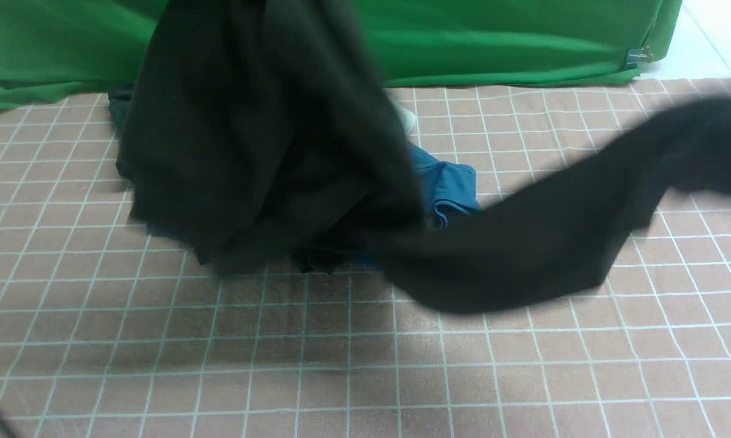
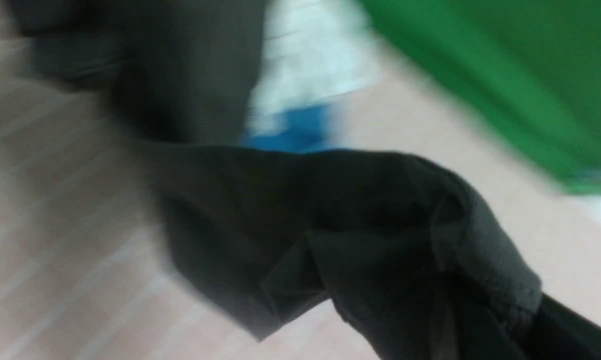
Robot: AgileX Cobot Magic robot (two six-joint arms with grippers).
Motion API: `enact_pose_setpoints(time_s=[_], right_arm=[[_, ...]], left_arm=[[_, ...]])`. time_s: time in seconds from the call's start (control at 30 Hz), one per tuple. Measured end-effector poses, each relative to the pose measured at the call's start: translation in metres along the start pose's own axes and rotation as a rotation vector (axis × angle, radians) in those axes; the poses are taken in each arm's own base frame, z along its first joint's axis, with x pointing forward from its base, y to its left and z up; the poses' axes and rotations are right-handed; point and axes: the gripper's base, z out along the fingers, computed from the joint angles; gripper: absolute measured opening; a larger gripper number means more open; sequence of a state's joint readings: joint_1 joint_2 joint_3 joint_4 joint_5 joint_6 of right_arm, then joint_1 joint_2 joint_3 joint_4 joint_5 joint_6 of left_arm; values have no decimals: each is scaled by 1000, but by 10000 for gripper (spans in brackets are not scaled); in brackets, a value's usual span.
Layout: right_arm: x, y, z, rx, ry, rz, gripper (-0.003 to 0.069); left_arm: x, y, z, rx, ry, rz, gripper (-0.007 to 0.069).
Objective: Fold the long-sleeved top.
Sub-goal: Spread the long sleeves with your arms and place them on the tabletop
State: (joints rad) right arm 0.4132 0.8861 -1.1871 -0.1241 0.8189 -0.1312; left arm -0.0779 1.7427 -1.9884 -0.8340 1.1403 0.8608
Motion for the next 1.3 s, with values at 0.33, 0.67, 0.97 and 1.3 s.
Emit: enact_pose_setpoints(time_s=[0.33,0.67,0.97,1.3], right_arm=[[-26,-11,-47,42,-181,104,87],[102,67,50,-475,400,246,87],[155,132,70,-761,626,204,87],[149,167,85,-784,585,133,594]], left_arm=[[-60,-17,-45,-83,-131,197,48],[68,39,46,-39,386,-9,48],[91,41,52,-39,481,-11,48],[82,35,40,-63,467,15,48]])
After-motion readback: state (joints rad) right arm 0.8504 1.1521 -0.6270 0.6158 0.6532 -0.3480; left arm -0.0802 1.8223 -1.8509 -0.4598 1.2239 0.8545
